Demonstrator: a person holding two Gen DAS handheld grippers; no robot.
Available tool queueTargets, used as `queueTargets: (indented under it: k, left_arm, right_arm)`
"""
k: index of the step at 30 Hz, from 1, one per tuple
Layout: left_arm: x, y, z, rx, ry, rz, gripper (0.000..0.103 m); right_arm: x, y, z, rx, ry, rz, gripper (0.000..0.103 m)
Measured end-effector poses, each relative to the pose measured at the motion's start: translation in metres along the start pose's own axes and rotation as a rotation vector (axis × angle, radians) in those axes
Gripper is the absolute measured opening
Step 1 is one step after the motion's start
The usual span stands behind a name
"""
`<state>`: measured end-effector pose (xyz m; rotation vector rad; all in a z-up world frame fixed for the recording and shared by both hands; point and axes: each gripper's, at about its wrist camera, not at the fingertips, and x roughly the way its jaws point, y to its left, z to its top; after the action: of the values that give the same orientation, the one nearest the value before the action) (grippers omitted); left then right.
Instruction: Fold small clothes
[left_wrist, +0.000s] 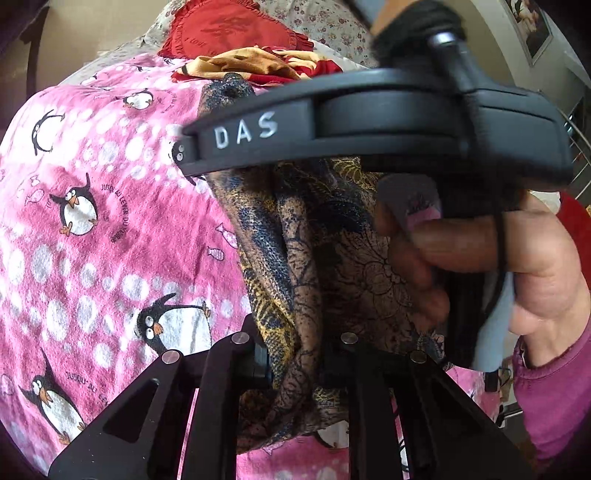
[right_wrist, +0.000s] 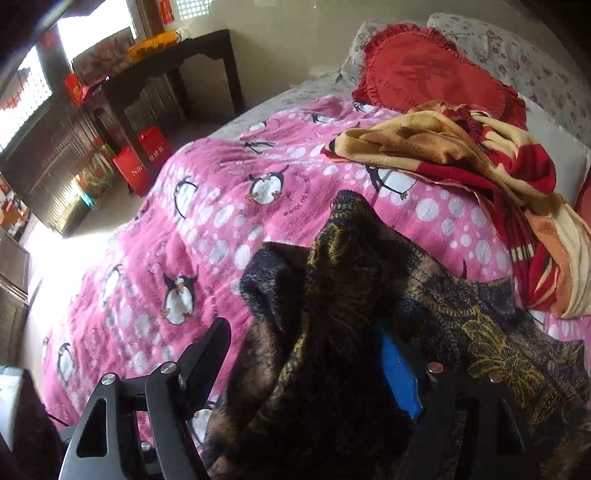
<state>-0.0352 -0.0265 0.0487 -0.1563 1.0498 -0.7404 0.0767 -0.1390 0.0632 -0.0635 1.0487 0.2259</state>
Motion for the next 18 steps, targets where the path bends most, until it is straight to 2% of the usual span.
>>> queueTargets:
  k: [1,2,4,6,13,18]
  left_arm:
    - [-0.001,-0.003,0.000,0.004,0.000,-0.001,0.014]
    - [-0.002,-0.006,0.000,0.010,0.000,-0.005,0.014]
    - [-0.005,-0.014,0.001,0.031,-0.001,-0.012,0.014]
    - [-0.007,-0.026,0.006,0.061,0.005,-0.029,0.014]
    - [0.000,-0.100,0.028,0.197,0.032,-0.108,0.014]
    - [0.021,-0.161,0.035,0.287,0.056,-0.148,0.014]
  right_arm:
    - [0.001,-0.001,0.000,-0.003,-0.002,-0.018,0.048]
    - [0.000,-0.005,-0.001,0.008,-0.011,-0.018,0.028]
    - [-0.011,-0.016,-0.006,0.065,-0.058,0.012,0.018]
    - [-0.032,-0.028,-0.014,0.095,-0.119,0.033,0.016]
    - [-0.099,-0.072,-0.037,0.175,-0.227,0.038,0.015]
    - [-0.143,-0.124,-0.073,0.256,-0.279,-0.012,0.014]
